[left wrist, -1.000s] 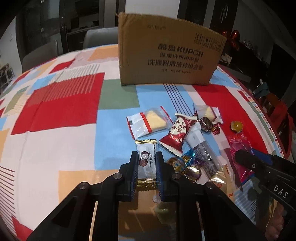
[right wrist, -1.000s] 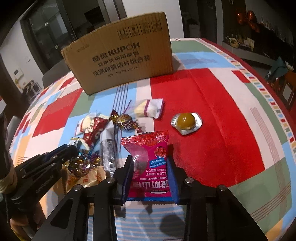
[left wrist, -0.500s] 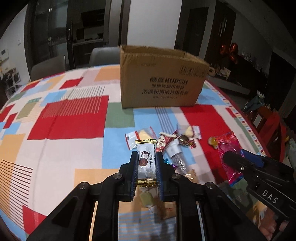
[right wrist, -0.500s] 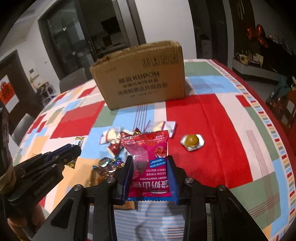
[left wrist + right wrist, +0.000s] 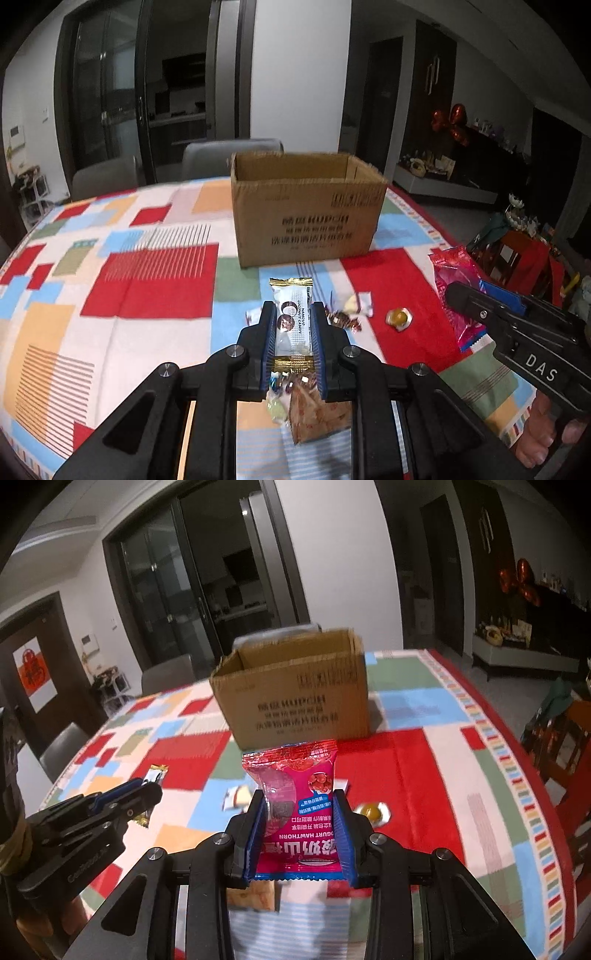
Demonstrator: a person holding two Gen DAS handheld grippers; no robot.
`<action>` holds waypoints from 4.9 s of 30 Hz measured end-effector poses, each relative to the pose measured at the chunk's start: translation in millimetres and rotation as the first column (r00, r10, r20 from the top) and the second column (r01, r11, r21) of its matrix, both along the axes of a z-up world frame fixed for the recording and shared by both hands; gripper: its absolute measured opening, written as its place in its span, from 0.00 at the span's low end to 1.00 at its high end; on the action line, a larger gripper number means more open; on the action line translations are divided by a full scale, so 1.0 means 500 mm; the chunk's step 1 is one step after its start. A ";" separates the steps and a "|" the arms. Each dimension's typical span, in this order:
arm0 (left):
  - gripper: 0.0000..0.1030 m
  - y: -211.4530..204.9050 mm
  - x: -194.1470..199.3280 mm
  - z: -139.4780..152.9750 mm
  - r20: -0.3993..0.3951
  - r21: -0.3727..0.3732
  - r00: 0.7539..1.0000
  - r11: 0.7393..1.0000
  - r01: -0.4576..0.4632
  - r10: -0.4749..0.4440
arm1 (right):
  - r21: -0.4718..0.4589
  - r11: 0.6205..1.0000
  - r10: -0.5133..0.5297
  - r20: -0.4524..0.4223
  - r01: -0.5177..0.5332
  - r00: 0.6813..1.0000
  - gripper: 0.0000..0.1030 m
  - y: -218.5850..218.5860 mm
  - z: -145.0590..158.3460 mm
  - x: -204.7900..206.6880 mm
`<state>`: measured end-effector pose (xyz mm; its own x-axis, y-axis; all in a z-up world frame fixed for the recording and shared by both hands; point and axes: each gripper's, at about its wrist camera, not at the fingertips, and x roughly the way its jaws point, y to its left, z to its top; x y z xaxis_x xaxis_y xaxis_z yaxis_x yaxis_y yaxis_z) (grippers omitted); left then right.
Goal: Organize snacks
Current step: 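Lift both held snacks and carry them over the open cardboard box, then open the left tool and the right tool to drop both snacks into the box, then move both tools back down toward the remaining snack pile, then grasp the red candy wrapper with the left tool while the right tool grasps the gold twist candy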
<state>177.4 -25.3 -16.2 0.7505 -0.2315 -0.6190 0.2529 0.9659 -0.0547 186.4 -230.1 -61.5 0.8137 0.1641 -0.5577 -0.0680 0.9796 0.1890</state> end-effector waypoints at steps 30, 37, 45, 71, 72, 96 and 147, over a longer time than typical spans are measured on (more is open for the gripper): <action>0.19 -0.046 0.285 0.182 0.117 -0.008 0.991 0.997 0.072 -0.071 | 0.063 0.992 0.103 0.072 -0.107 0.992 0.35 -0.033 0.172 0.290; 0.19 -0.055 0.392 0.178 0.009 -0.006 0.997 0.997 0.079 -0.079 | 0.045 0.992 0.120 -0.016 -0.119 0.993 0.35 -0.031 0.177 0.397; 0.19 -0.076 0.491 0.151 -0.107 0.001 0.991 0.996 0.084 -0.083 | 0.061 0.991 0.128 -0.116 -0.122 0.985 0.35 -0.037 0.158 0.487; 0.56 -0.053 0.322 0.172 0.053 0.085 0.997 0.995 0.058 -0.063 | -0.040 0.989 0.140 -0.058 -0.143 0.988 0.47 -0.021 0.160 0.356; 0.56 -0.052 0.308 0.174 0.064 0.086 0.996 0.994 0.060 -0.065 | -0.046 0.988 0.145 -0.046 -0.147 0.988 0.47 -0.018 0.162 0.342; 0.56 -0.021 0.115 0.088 0.081 0.105 0.986 0.985 0.134 -0.142 | -0.135 0.957 0.260 0.013 -0.256 0.966 0.47 0.035 0.072 0.139; 0.30 -0.051 0.258 -0.249 -0.388 -0.056 0.875 0.955 0.291 -0.289 | -0.044 0.912 0.358 -0.407 -0.409 0.841 0.36 0.074 -0.240 0.296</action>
